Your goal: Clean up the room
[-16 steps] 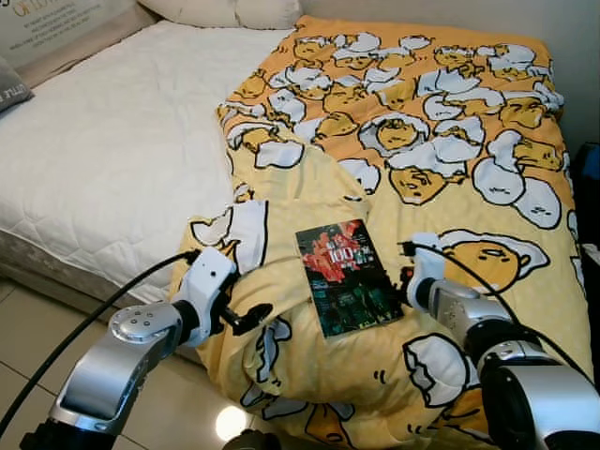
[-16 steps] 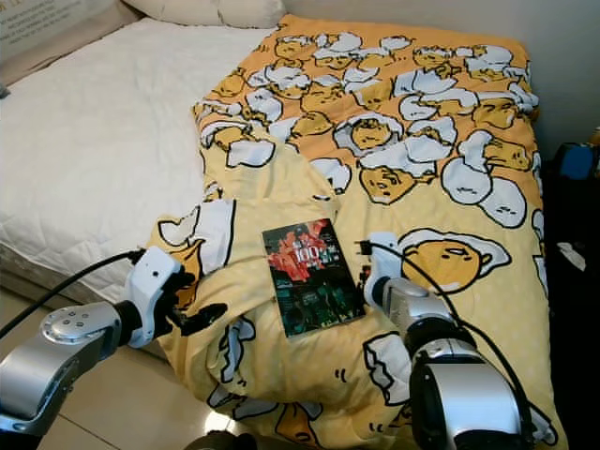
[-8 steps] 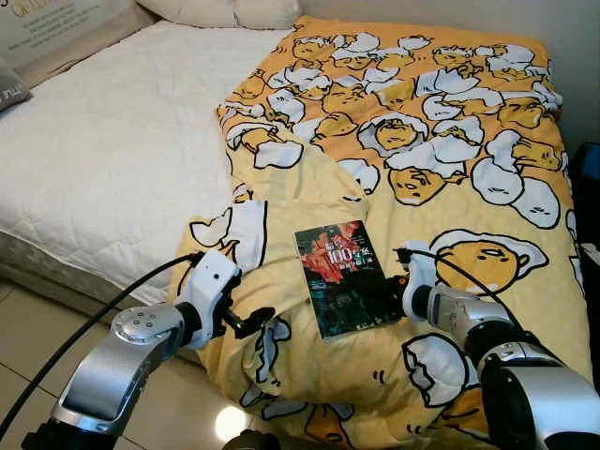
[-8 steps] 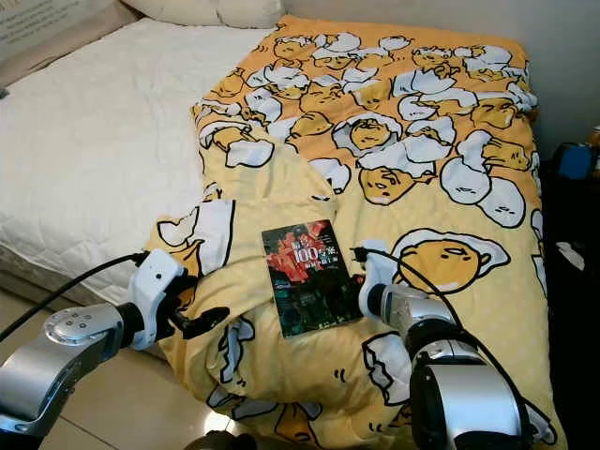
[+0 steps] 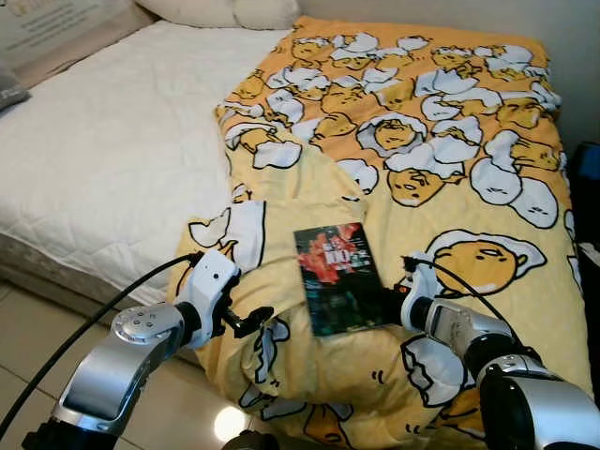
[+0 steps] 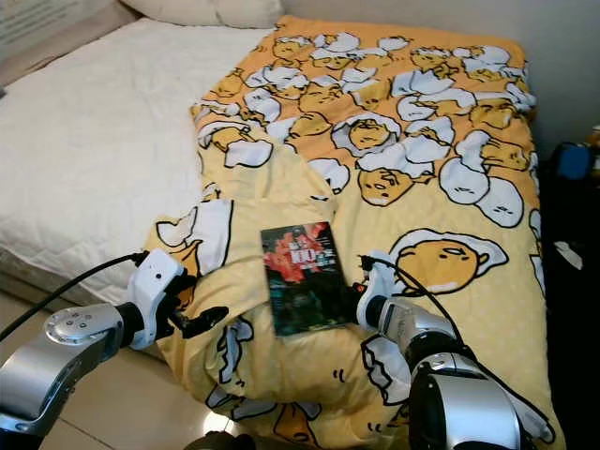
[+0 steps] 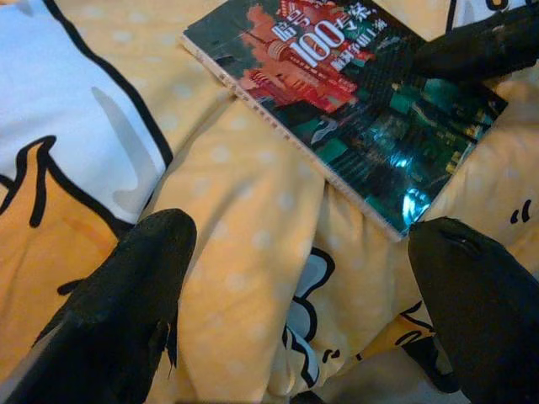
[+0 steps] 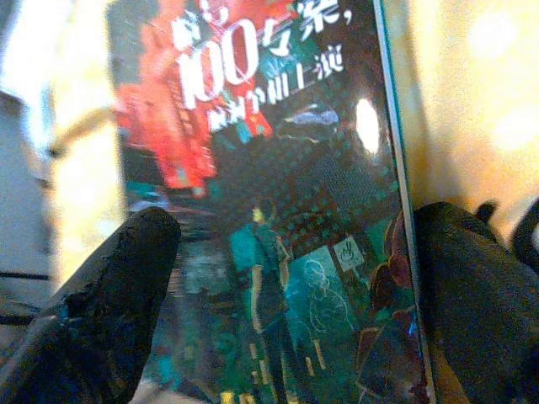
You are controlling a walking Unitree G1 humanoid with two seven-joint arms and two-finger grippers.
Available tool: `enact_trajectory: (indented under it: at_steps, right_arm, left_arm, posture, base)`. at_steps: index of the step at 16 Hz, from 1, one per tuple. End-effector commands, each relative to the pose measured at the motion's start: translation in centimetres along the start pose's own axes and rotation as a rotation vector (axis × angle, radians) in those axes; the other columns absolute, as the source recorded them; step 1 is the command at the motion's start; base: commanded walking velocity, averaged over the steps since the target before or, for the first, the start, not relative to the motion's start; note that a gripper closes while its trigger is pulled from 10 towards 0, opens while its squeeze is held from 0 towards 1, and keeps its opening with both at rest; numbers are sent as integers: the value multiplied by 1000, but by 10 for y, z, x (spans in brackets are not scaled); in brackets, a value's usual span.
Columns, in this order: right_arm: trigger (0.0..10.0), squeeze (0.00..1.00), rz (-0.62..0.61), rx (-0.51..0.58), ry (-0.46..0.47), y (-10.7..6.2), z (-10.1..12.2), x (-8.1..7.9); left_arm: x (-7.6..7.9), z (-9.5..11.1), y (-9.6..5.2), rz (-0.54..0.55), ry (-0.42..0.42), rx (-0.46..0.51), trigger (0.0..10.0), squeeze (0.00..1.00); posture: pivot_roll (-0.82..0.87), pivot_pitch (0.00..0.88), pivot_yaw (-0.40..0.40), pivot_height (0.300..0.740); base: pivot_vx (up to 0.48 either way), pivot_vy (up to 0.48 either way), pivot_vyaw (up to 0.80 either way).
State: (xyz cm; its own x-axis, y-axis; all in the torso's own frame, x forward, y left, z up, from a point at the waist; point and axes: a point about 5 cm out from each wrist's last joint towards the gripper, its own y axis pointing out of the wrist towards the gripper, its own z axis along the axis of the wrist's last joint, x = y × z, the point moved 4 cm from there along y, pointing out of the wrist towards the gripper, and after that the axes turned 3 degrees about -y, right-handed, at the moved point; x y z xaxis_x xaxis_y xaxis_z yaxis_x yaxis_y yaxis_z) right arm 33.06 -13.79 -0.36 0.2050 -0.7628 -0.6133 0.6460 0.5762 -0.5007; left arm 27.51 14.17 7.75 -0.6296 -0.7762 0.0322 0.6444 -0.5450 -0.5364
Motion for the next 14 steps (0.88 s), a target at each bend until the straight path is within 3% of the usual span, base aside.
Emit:
enact_trajectory:
  at_steps: [1,3,6,10,14]
  right_arm:
    - [10000,0,78,23,64,4,3,-13]
    - [10000,0,133,66,132,4,14,-21]
    - [10000,0,133,53,151,10,5,-26]
    - [10000,0,-110,-39,71,15,-31,-3]
    - [10000,0,-267,-38,61,11,-42,14]
  left_arm:
    - [-4,2,0,13,12,-1,10000,0]
    - [-5,3,1,13,12,2,10000,0]
    - [-3,3,2,11,9,2,10000,0]
    - [-3,0,2,17,8,-7,10000,0]
    - [-3,-1,3,32,20,-19,10000,0]
  posture:
    - [-75,56,83,740]
    - [-78,54,84,740]
    - [-76,56,80,740]
    - [-71,66,76,740]
    - [-57,83,73,740]
  base:
    - [0,0,0]
    - [0,0,0]
    - [0,0,0]
    - [0,0,0]
    - [0,0,0]
